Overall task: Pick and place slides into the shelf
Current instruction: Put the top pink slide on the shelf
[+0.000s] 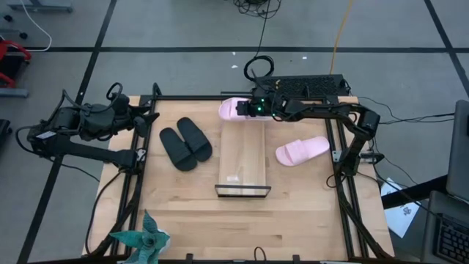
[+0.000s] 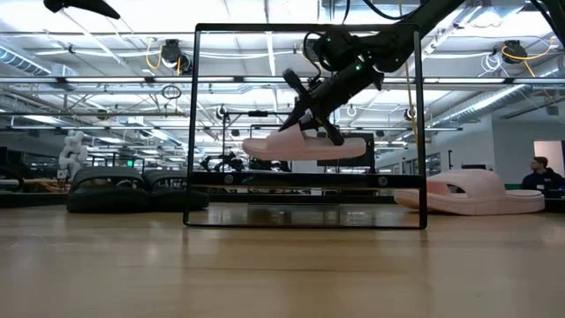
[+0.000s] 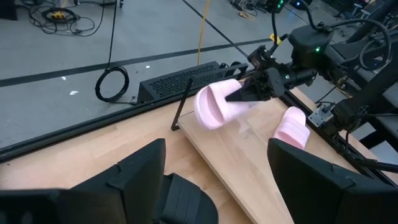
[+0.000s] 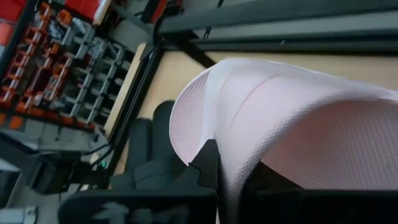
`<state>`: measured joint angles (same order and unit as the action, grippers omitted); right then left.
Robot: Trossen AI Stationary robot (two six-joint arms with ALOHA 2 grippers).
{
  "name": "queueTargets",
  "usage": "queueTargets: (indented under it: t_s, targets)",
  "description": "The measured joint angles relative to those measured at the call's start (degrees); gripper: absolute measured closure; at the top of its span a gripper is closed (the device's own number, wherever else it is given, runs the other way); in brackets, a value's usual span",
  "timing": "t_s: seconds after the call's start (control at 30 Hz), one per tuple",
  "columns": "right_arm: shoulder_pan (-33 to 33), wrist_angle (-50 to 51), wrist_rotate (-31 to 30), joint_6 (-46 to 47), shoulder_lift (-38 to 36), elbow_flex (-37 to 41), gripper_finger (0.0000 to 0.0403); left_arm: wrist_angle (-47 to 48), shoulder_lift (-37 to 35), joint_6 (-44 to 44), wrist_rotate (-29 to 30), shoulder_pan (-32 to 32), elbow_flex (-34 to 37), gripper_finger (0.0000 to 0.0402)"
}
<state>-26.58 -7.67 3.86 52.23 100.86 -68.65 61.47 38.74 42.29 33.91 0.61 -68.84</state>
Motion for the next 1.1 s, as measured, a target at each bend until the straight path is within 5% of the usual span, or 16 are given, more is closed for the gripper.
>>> queueTargets:
  t_s: [0.77, 1.1]
  targets:
    - [0.1, -11.6, 0.9, 3.0, 5.0, 1.6, 0.0403, 0.0, 0.0, -0.1, -0.4, 0.0, 0.0, 0.0117]
    - [-0.2, -9.3, 2.3, 0.0, 4.9, 1.6, 0.0403, 0.0, 0.0, -0.1, -0.5, 0.0, 0.0, 0.0117]
